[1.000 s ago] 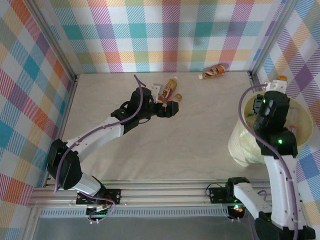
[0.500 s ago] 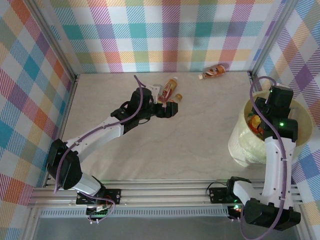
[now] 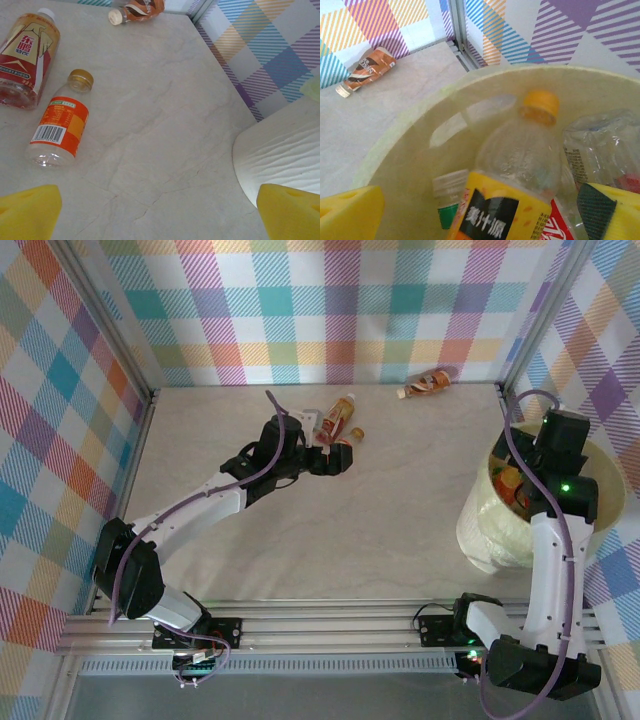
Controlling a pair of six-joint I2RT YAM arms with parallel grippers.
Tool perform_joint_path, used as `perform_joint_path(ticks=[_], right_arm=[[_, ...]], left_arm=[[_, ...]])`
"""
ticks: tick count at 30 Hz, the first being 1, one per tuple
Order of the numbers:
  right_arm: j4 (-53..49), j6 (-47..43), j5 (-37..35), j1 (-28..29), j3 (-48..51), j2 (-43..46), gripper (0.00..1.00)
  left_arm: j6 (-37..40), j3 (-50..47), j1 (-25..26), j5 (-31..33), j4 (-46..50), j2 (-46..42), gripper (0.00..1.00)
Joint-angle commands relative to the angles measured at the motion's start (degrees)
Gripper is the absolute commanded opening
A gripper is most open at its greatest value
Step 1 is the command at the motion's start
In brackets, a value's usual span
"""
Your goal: Put the plastic bottles in the bin
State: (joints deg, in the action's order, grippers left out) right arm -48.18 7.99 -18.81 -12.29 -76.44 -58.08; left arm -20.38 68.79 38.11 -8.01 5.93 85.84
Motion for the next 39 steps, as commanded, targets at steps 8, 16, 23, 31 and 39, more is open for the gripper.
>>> perform_joint_path(ticks=[8,16,23,31,39], right_arm=[[-0.9,1.6,7.8,-0.3,-3.6,2.5,1.0],[6.3,6.2,37.3,0.2,-0.7,4.9,1.0],[14.3,8.2,40.0,13.4,2.5,3.5,1.0],[17.3,6.1,27.4,31.6,-1.0,-9.4,1.0],[17.4,7.7,10.5,41.6,-9.5,-24.3,1.0]], left_arm=[[-1.9,-0.3,-0.9,2.1,1.1,1.4,1.0],[-4.5,1.4,-1.2,4.5,3.5,4.9,1.0],[-6.5,2.8,-1.3,5.9,7.1,7.1,1.0],[-9.5,0.9,-1.5,9.2,8.3,6.4,1.0],[-7.8,-1.7,-2.0,5.2,6.9,5.5,1.0]])
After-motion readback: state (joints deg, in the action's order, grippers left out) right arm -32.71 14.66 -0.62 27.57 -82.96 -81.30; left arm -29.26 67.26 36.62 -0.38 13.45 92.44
